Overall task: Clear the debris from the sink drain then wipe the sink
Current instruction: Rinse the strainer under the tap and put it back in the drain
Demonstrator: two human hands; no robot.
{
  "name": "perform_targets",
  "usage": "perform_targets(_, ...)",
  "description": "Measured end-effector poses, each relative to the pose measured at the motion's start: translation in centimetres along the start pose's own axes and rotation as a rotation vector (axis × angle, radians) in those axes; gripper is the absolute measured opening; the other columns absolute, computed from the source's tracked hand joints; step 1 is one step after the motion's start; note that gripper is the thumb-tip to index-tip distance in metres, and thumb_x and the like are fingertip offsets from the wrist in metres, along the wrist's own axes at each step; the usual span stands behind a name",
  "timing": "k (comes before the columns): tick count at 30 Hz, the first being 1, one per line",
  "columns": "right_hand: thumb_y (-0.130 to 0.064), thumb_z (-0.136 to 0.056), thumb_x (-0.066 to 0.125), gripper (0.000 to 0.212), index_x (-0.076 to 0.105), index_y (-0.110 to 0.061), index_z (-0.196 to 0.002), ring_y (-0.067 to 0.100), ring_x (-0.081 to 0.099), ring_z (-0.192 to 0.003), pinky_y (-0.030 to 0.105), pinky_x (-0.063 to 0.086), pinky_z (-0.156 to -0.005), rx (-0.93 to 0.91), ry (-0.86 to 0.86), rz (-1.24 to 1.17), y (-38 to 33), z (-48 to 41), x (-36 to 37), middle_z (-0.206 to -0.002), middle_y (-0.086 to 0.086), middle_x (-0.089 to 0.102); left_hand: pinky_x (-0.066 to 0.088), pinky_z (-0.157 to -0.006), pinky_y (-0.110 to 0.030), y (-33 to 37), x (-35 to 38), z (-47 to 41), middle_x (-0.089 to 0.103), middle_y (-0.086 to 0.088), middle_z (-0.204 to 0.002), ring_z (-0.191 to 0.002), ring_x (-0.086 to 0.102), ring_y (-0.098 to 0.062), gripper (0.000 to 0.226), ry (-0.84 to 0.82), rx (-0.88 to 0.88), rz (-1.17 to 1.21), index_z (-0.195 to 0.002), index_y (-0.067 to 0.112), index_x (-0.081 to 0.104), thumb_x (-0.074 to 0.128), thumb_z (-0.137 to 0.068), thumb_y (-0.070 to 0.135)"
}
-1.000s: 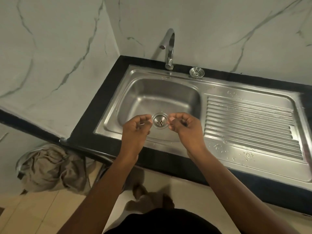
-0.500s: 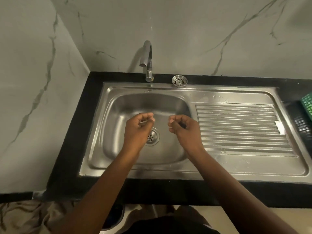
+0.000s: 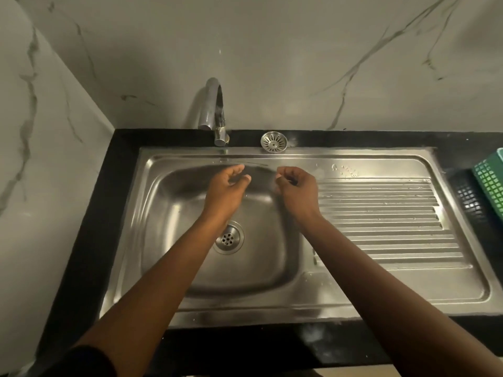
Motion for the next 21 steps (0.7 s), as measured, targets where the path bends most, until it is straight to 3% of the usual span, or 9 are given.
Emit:
perform_targets(3, -0.02, -0.094, 0.07, 0.011, 0.075, -0.026, -0.102, 0.005, 0.072, -0.09, 0.024, 0.056, -0.081, -0.003, 0.035, 0.041, -0.2, -2.9, 0.0, -0.094, -0.013, 0.075, 0.052, -0.112, -0.05, 0.5, 1.7, -2.8, 0.063, -0.004, -0.148, -0.132, 0.063, -0.02, 0.045, -0.019, -0.013, -0.009, -0.146, 0.015, 0.06, 0.067, -0.101, 0.018)
perform_targets(7, -0.017, -0.094, 0.07, 0.023, 0.074, -0.015, -0.117, 0.017, 0.072, -0.103, 0.034, 0.058, -0.095, 0.028, 0.033, 0.083, -0.3, -6.5, 0.5, -0.111, -0.001, 0.076, 0.048, -0.117, -0.049, 0.9, 3.9, -6.3, 0.055, -0.005, -0.158, -0.139, 0.057, -0.023, 0.052, -0.036, -0.035, -0.053, -0.153, 0.014, 0.052, 0.063, -0.102, 0.016)
perform_targets(12, -0.018, -0.094, 0.068, 0.04, 0.067, -0.018, -0.133, 0.015, 0.067, -0.104, 0.024, 0.047, -0.088, 0.06, 0.006, 0.171, -0.6, -10.1, 1.1, -0.126, 0.002, 0.073, 0.045, -0.118, -0.051, 1.3, 6.1, -10.3, 0.044, -0.004, -0.166, -0.146, 0.051, -0.025, 0.06, -0.051, -0.075, -0.076, -0.16, 0.019, 0.043, 0.061, -0.102, 0.018)
perform_targets(21, -0.006, -0.096, 0.064, 0.049, 0.059, -0.012, -0.144, 0.024, 0.063, -0.126, 0.03, 0.049, -0.104, 0.157, -0.001, 0.212, -0.5, -13.7, 1.8, -0.14, 0.004, 0.066, 0.045, -0.119, -0.049, 1.6, 8.1, -13.9, 0.039, -0.008, -0.169, -0.149, 0.046, -0.026, 0.065, -0.093, -0.142, -0.106, -0.163, 0.012, 0.035, 0.053, -0.101, 0.008)
Point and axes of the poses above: each hand's wrist, its own z-axis away from the middle knuckle, its own x-axis out of the palm, y = z × x, the point moved 2 cm from there along -z, towards the middle knuckle
